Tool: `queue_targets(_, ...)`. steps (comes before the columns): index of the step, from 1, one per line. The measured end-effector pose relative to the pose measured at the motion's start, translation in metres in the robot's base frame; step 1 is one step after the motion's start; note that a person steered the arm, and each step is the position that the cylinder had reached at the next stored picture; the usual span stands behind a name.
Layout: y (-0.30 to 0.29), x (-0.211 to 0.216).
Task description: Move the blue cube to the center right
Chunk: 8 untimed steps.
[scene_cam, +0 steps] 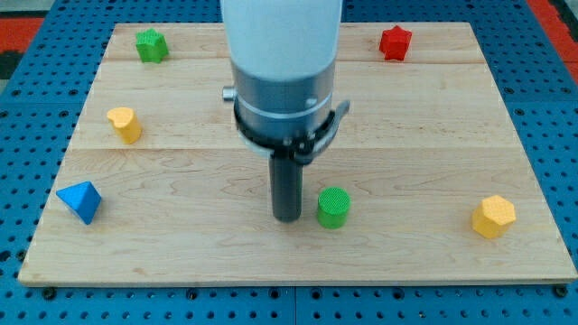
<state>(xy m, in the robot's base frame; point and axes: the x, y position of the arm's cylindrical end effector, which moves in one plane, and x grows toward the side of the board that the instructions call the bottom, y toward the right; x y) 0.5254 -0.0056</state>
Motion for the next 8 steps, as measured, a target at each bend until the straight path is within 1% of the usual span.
queue_targets(1, 0.000, -0.052)
queue_targets(3, -0.064, -0.095)
queue_targets(4, -0.010, -0.108)
queue_targets(5, 0.075, -0.111)
queue_targets(6, 0.148, -0.118)
queue_targets(7, 0.166, -0.121)
queue_targets(8, 0.156, -0.121)
